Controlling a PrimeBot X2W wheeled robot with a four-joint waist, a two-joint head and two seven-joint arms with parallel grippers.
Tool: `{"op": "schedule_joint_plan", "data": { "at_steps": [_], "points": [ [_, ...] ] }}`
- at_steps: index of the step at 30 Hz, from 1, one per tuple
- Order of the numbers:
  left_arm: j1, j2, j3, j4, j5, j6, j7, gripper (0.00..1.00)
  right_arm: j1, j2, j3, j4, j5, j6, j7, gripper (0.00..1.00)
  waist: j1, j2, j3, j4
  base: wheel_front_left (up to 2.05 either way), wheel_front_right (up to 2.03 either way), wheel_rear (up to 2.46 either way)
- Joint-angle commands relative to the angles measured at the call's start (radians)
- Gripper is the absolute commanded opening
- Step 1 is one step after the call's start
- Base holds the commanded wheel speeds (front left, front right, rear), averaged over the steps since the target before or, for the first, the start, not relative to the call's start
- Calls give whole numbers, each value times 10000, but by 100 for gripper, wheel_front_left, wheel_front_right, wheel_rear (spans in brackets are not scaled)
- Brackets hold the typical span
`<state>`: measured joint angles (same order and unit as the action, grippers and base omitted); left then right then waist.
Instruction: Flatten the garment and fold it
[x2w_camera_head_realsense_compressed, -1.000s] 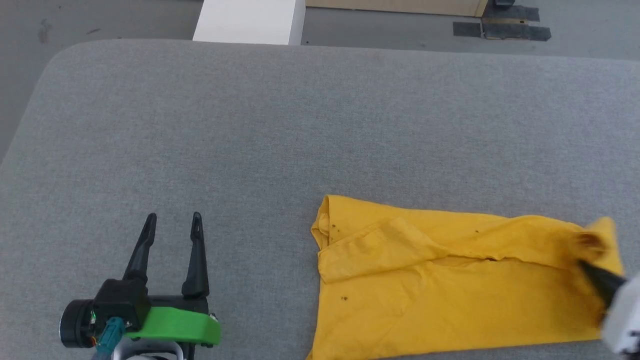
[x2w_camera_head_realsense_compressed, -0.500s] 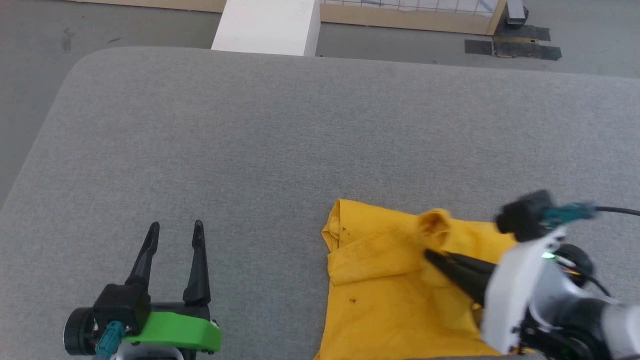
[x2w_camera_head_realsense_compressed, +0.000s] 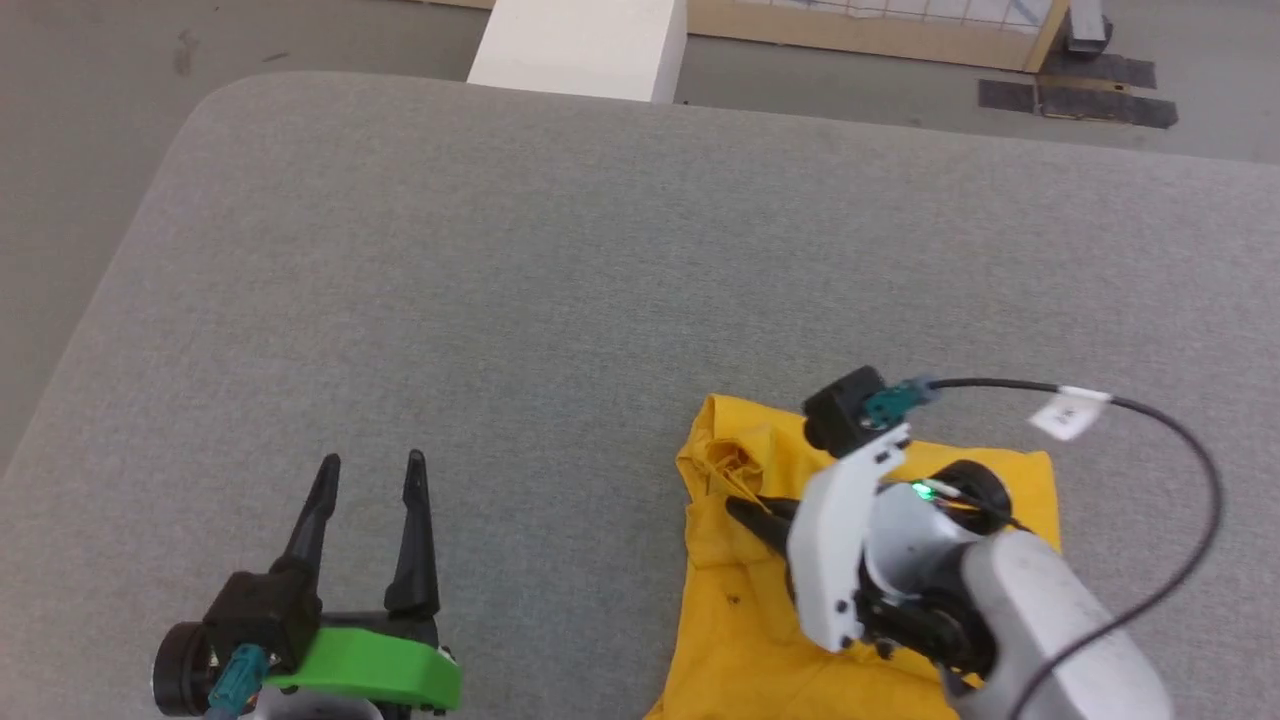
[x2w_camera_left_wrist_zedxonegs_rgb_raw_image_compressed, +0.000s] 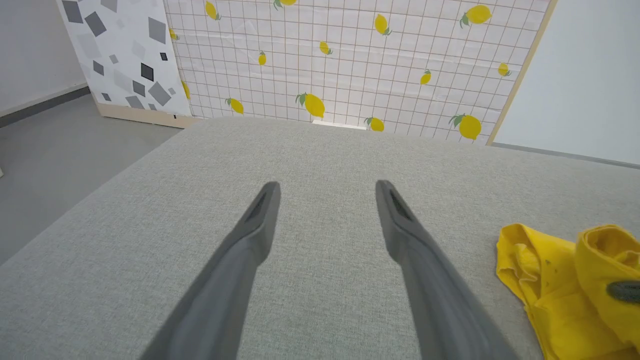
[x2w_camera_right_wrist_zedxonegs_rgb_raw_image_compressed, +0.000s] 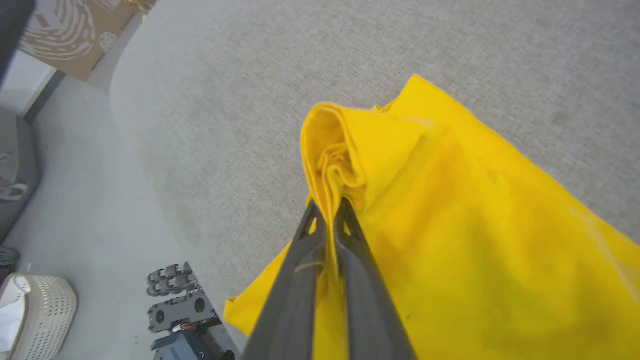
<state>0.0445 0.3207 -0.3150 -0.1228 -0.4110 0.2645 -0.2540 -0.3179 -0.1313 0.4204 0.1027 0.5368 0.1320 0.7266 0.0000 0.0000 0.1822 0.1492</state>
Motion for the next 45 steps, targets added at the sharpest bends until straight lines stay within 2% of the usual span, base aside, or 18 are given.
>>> {"op": "schedule_joint_plan", "data": {
  "at_steps": [1,3,4,5,6,10,13,16,19,25,27,29,33,35,39,45],
  "points": [
    [-29,-50,-22,67,-52,-63,-74,100,-299,133,86,468,-316,-13,-163,0,0,0,12,117,0,0,0],
    [-74,-91,-50,128,-65,-92,-74,100,-512,339,83,1295,-713,-13,-359,0,0,0,-1,194,0,0,0],
    [-102,-112,-70,166,-69,-110,-74,100,-614,429,98,1749,-965,-13,-389,9,0,0,-14,238,0,0,0],
    [-124,-128,-86,199,-74,-124,-75,100,-683,491,122,2079,-1131,-13,-395,73,0,0,-29,266,0,0,0],
    [-149,-145,-99,237,-83,-139,-75,100,-761,565,108,2451,-1282,-13,-413,100,0,0,-47,291,0,0,0],
    [-211,-177,-128,353,-103,-178,-75,100,-1080,711,370,3223,-1564,-13,-635,100,0,0,-135,318,0,0,0],
    [-165,-165,-97,394,-129,-172,-75,100,-1258,761,587,3310,-1375,-13,-705,100,0,0,-223,223,0,0,0],
    [-78,-118,-52,379,-152,-172,-76,100,-1468,777,848,2985,-1032,-13,-574,100,0,0,-271,46,0,0,0],
    [-60,-88,-63,344,-158,-176,-73,100,-1580,561,673,2215,-719,-13,-627,100,0,0,-280,-101,0,0,0],
    [-75,-1,-82,179,-67,-115,-68,100,-725,-762,-957,199,-821,-13,-1272,100,0,0,-253,-270,0,0,0],
    [-31,35,-91,100,-31,-81,-68,100,78,-1183,-1966,-528,-1064,-13,-1444,100,0,0,-234,-308,0,0,0],
    [28,58,-86,25,-29,-56,-69,100,883,-1288,-2955,-1128,-1204,-13,-1496,100,0,0,-204,-345,0,0,0],
    [146,102,-57,-96,-24,11,-69,100,2370,-1000,-4448,-2154,-1447,-13,-1320,100,0,0,-113,-426,0,0,0],
    [168,101,-77,-133,-20,19,-69,100,2903,-862,-4844,-2392,-1573,-13,-1202,100,0,0,-51,-442,0,0,0],
    [98,102,-173,-159,18,-8,-49,100,3516,-509,-5241,-2298,-1737,-13,-1020,100,0,0,41,-376,0,0,0],
    [-108,209,-256,-232,92,-50,97,100,3642,-77,-5236,-1371,-1875,-13,-925,100,0,0,129,-158,0,0,0]
  ]
}}
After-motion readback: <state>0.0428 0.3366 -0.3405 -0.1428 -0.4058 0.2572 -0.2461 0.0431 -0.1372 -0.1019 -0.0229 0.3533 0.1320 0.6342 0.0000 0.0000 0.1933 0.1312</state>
